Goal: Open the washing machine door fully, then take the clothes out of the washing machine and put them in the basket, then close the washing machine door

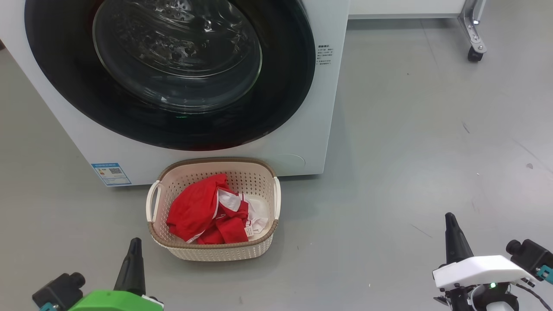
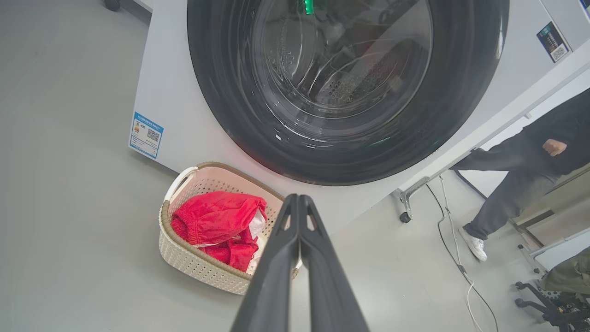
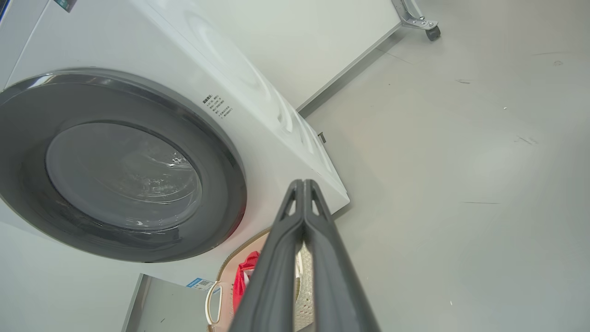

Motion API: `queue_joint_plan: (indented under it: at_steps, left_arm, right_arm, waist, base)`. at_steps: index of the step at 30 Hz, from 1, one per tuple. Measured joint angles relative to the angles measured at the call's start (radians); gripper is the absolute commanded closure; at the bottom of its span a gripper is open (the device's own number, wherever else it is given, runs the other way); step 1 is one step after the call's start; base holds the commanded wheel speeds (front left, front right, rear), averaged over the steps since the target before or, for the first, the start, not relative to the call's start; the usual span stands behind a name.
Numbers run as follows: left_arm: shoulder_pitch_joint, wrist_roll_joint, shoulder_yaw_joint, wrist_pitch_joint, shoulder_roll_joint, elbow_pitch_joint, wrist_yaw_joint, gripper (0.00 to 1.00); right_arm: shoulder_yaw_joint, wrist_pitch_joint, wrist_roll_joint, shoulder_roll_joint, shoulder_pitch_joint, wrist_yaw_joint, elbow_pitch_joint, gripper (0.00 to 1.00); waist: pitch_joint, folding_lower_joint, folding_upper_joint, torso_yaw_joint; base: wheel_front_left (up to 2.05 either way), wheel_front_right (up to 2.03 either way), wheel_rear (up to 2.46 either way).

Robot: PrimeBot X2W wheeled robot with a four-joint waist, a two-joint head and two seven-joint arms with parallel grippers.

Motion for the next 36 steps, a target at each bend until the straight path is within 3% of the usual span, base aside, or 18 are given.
queue_joint_plan:
  at_steps: [36]
  left_arm:
    - [-0.074,-0.413,0.074,0.079,0.016,0.095,-0.063,1.0]
  right_arm:
    - [-0.083,0.089,0.411,-0.019,-0.055,0.037,0.056,1.0]
  waist:
    - [-0.021,0.0,0.0,0.009]
  base:
    - [0.0,0.0,0.0]
